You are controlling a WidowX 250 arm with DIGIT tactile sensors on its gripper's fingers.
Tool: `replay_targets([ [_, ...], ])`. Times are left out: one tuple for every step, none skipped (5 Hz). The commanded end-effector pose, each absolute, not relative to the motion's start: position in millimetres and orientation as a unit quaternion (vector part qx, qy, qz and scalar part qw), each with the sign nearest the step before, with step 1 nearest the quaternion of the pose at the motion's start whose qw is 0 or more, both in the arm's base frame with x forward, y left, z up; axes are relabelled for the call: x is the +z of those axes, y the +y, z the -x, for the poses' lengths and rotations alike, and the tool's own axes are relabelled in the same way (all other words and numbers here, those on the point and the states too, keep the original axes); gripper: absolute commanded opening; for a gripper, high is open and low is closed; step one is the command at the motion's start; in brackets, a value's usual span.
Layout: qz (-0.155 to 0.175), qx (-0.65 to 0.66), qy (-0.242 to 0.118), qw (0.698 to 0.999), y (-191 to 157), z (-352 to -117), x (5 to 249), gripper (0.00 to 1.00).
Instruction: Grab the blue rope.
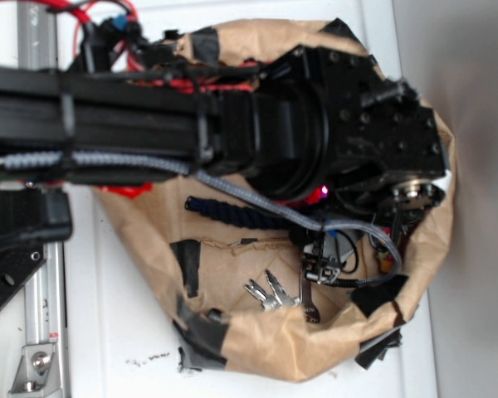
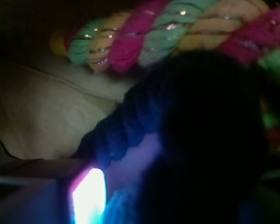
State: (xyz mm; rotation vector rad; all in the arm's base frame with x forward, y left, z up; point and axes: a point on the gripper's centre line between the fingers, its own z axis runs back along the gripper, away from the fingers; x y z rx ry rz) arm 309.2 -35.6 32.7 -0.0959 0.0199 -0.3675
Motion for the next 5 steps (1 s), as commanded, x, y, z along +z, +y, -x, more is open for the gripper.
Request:
replay_targets([
  [-0.003,-0.124,-0.010,0.992,-44.9,-274.6,75.5,0.00],
  [-0.111,-0.013,0.010,0.994,-45.3,-246.4,97.2,0.00],
  [-0.061,0.076,-0.004,0.995,-31.1,-230.5,123.3,0.00],
  [-0.011,0.083,-0.020,0.996,-30.2,-232.5,133.5,0.00],
  [0.010,0.114,-0.035,0.993,-22.6,-237.1,150.3,0.00],
])
